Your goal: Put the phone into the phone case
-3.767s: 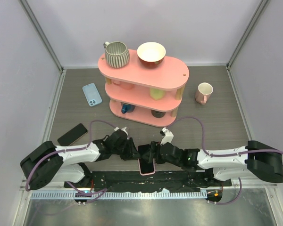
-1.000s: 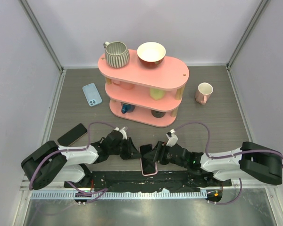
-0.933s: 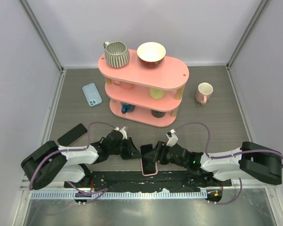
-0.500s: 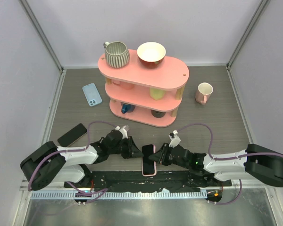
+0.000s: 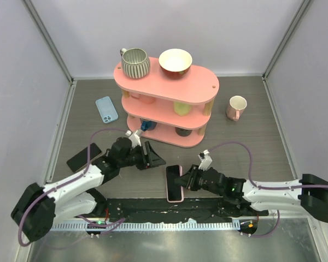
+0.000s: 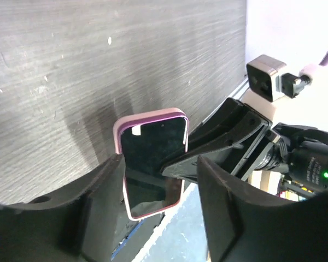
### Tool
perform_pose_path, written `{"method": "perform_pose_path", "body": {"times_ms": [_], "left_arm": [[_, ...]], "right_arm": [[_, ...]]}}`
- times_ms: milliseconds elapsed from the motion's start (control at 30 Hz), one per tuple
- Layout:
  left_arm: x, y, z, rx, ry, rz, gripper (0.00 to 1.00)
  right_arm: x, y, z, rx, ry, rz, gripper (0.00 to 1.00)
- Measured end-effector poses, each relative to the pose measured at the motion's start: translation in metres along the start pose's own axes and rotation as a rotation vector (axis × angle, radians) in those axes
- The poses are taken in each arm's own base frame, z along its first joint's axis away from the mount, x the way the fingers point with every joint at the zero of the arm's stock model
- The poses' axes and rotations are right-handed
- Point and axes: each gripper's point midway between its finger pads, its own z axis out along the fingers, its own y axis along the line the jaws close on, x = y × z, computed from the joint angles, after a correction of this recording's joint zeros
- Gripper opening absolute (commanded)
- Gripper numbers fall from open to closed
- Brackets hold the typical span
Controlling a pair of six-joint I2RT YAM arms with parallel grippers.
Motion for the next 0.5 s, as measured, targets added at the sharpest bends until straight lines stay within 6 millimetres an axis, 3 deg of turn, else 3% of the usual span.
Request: {"method": "perform_pose_path", "body": {"times_ms": [67, 267, 367, 500], "left_arm": [[-0.010, -0.007, -0.012, 0.021, -0.034, 0.024, 0.73], [-0.011, -0.036, -0.046, 0.143, -0.067, 0.132, 0.75], [-0.002, -0.044, -0.051, 0.215, -0.046, 0.152, 0.75], [0.015, -0.036, -0.048, 0.269, 0.003, 0.117, 0.75]], "right_arm": [[-0.007, 0.009, -0.006, -0.048, -0.029, -0.012, 0.01], [-0.031, 0.044, -0.029, -0.226, -0.135, -0.078, 0.01], [-0.041, 0.062, -0.039, -0.304, -0.182, -0.133, 0.01], [-0.047, 0.076, -0.047, -0.371, -0.213, -0.198, 0.01]]}}
